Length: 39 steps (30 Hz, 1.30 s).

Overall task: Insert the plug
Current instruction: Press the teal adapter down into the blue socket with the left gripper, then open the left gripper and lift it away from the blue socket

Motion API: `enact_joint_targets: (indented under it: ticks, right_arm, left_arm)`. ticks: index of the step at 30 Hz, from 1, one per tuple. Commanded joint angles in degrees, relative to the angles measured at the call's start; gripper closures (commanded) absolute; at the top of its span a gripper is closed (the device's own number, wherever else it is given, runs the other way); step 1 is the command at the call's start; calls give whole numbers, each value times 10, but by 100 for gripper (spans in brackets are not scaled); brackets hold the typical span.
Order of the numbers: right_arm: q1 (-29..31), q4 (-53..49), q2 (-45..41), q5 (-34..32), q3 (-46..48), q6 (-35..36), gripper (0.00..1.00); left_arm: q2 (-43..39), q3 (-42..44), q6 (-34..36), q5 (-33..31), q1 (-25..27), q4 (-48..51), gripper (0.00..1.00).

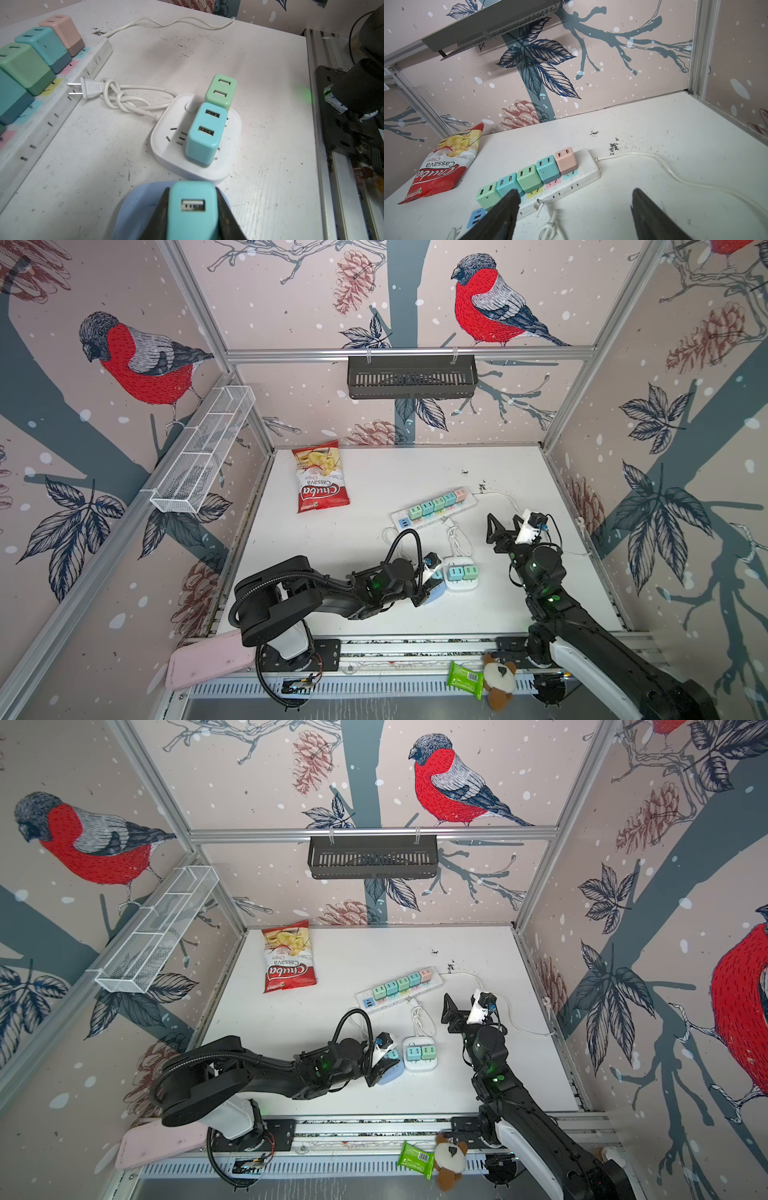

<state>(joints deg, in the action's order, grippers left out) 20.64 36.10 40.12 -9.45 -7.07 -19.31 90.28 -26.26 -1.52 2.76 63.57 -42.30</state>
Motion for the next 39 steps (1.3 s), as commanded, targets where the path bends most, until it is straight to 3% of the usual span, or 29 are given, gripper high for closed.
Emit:
enact_joint_targets:
  ticks: [1,10,22,29,32,33,34,39]
  right_arm:
    - [-1,13,-3,3,2,-2,15]
    - [-1,13,-4,3,3,-3,15]
    - [-1,11,-7,4,4,-3,15]
    - [-2,11,-7,3,4,-4,14]
    - [-2,11,-7,1,4,-6,10]
    - [-2,11,-7,-1,4,-8,5]
    - [-2,9,-7,-4,4,-11,0]
    - [-2,-17,-7,-18,-12,-25,0]
  left_arm:
    - [-15,10,-2,-18,0,85,100]
    - [-85,35,12,-22,0,151,100]
    - [-27,40,30,12,-4,117,100]
    - [-62,53,20,23,-12,116,99]
    - [-90,45,15,-6,-12,139,71]
    - [-103,43,17,-7,-13,145,42]
    - [-121,41,19,-7,-14,149,2]
    - [-232,41,25,-28,-36,163,1]
